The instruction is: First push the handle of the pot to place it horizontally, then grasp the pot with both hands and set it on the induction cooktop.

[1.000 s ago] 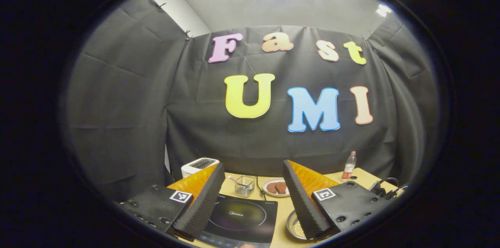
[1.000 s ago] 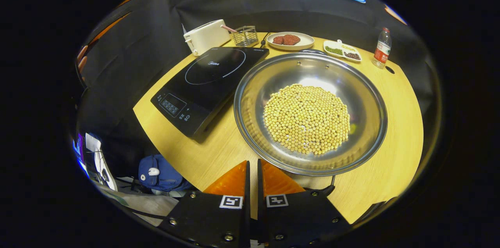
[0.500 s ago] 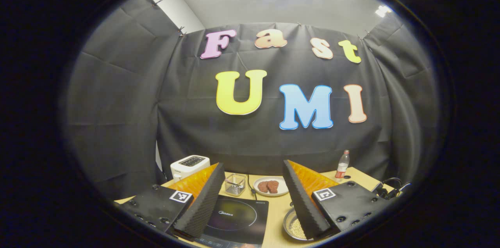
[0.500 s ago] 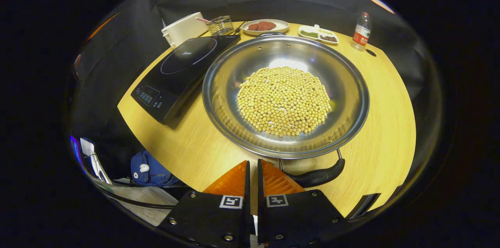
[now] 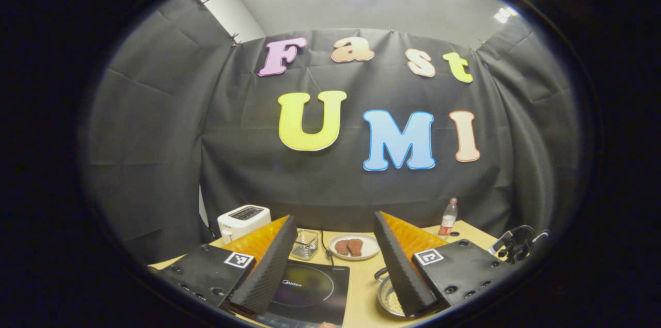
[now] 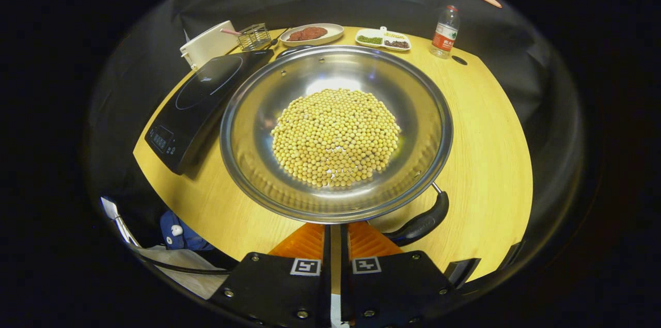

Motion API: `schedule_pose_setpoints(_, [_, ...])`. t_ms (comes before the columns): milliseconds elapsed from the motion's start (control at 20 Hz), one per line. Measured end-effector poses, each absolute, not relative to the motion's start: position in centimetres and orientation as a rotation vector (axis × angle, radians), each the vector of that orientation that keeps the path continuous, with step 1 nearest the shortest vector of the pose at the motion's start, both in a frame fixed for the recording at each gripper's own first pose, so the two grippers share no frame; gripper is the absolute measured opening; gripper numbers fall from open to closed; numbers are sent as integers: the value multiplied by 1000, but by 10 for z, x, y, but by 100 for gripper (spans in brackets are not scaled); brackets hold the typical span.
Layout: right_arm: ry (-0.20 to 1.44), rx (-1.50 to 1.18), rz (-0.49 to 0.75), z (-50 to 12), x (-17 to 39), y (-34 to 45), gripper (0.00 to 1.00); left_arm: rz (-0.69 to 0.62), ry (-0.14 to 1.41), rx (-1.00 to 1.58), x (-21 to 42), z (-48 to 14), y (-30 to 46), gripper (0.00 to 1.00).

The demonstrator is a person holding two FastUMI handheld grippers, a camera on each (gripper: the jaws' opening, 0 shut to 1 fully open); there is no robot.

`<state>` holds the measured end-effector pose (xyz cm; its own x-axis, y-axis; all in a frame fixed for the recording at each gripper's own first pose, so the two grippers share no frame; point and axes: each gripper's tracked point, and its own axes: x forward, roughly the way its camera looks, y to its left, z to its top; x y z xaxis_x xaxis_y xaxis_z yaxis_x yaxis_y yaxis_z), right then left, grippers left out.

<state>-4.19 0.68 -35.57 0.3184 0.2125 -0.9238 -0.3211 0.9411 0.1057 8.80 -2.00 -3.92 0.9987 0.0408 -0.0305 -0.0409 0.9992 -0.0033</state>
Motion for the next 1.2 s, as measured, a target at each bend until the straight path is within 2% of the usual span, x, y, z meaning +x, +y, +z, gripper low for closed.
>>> schedule_pose_setpoints(200, [1202, -207, 322, -360, -27, -22, 8, 45, 35, -4, 92, -41, -18, 97])
schedule_pose_setpoints(250, [1202, -237, 314, -360, -22, -30, 8, 46, 36, -2, 92, -41, -17, 100])
schedule_pose_setpoints(300, [1204, -266, 307, -360, -18, -37, 8, 47, 37, 0, 93, -41, -18, 97])
schedule_pose_setpoints(450, [1199, -340, 289, -366, -4, -56, 8, 51, 37, 7, 94, -42, -16, 97])
schedule_pose_setpoints(500, [1197, -363, 286, -366, 0, -60, 8, 53, 37, 8, 93, -42, -14, 100])
schedule_pose_setpoints(550, [1193, -385, 284, -368, 4, -64, 8, 56, 38, 9, 93, -43, -13, 97])
schedule_pose_setpoints(600, [1187, -412, 281, -369, 8, -68, 8, 58, 39, 8, 94, -43, -11, 100])
schedule_pose_setpoints(650, [1176, -440, 272, -368, 14, -73, 8, 62, 41, 8, 94, -44, -9, 97])
schedule_pose_setpoints(700, [1167, -469, 268, -367, 19, -78, 8, 66, 43, 8, 93, -45, -7, 100])
schedule_pose_setpoints(800, [1140, -517, 256, -367, 30, -86, 8, 73, 48, 7, 93, -47, -3, 97])
schedule_pose_setpoints(1200, [1043, -629, 223, -365, 67, -91, 8, 89, 66, 12, 97, -55, 6, 100])
